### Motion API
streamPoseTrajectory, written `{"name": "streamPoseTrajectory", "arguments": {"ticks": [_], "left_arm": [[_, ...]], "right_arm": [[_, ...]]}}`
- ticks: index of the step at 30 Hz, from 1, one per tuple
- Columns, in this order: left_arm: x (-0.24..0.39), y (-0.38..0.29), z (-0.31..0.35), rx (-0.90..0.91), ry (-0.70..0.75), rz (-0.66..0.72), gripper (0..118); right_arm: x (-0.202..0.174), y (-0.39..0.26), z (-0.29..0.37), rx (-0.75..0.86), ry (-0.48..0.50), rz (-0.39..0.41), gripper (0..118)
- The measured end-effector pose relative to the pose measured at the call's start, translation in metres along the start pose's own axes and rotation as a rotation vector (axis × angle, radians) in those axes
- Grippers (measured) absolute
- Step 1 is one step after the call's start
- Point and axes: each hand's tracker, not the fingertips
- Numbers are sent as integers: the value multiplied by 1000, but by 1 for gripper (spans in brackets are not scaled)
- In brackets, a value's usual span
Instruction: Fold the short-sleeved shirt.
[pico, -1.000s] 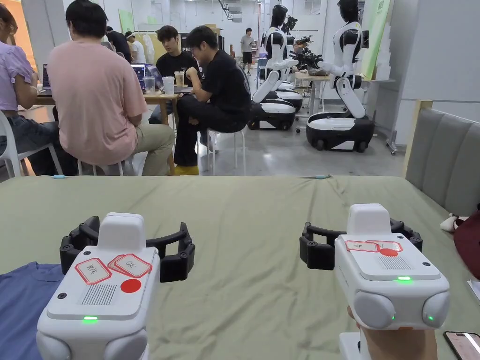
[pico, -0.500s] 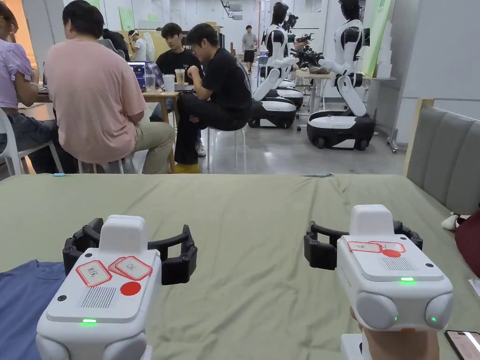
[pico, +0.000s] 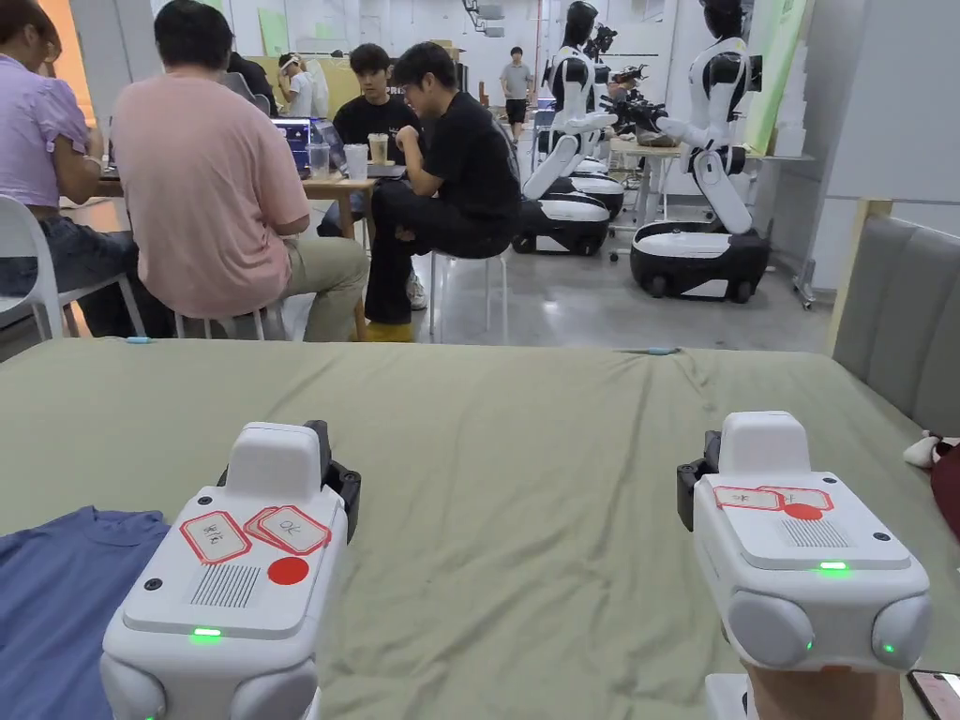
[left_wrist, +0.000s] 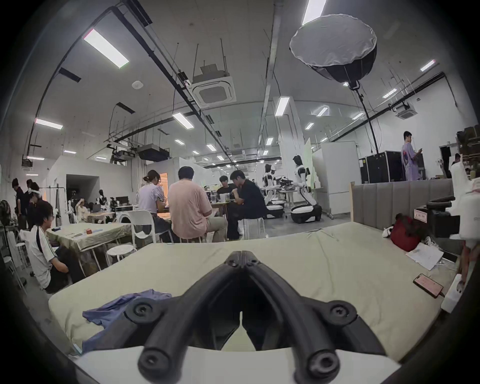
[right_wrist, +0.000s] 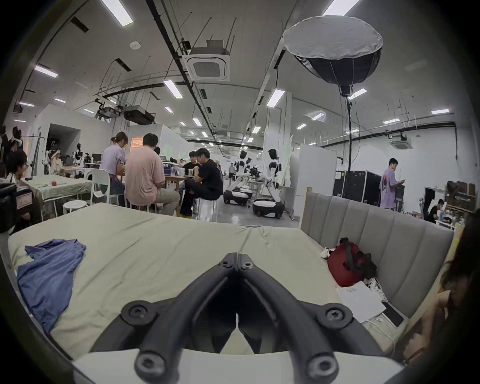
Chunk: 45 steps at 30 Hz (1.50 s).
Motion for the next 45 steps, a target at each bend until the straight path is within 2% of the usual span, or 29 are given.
{"name": "streamPoseTrajectory", "arguments": {"ticks": [5, 13, 16, 20, 24, 29, 33, 39, 40, 41, 42, 43, 44, 45], "left_arm": [[-40, -5, 18, -17, 94, -13, 0], [-148, -20, 65, -73, 386, 11, 0], [-178, -27, 81, -96, 479, 5, 0], [-202, -37, 85, -134, 523, 16, 0], [-209, -50, 66, -196, 506, 13, 0], [-218, -78, 6, -370, 385, 81, 0], [-237, -114, -78, -585, 270, 148, 0], [-251, -163, -187, -794, 130, 131, 0], [-250, -169, -199, -810, 110, 144, 15], [-250, -174, -208, -822, 100, 153, 45], [-251, -183, -219, -837, 84, 161, 93], [-250, -191, -228, -860, 81, 155, 115], [-248, -196, -231, -860, 80, 152, 118], [-247, -201, -236, -856, 75, 150, 112]], "right_arm": [[-46, 4, -9, -1, 106, 14, 0], [-181, 13, -12, 16, 417, 63, 0], [-222, 13, -9, 12, 519, 57, 0], [-258, 9, -7, 5, 593, 80, 0], [-273, -1, -17, -18, 621, 89, 0], [-283, -15, -39, -59, 634, 118, 0], [-290, -24, -61, -102, 628, 134, 0], [-302, -33, -96, -150, 617, 157, 0], [-304, -35, -102, -156, 615, 158, 0], [-305, -36, -106, -162, 613, 159, 0], [-307, -38, -111, -169, 612, 161, 0], [-308, -40, -115, -176, 609, 164, 0], [-309, -42, -119, -182, 607, 165, 0], [-309, -44, -122, -187, 605, 167, 0]]}}
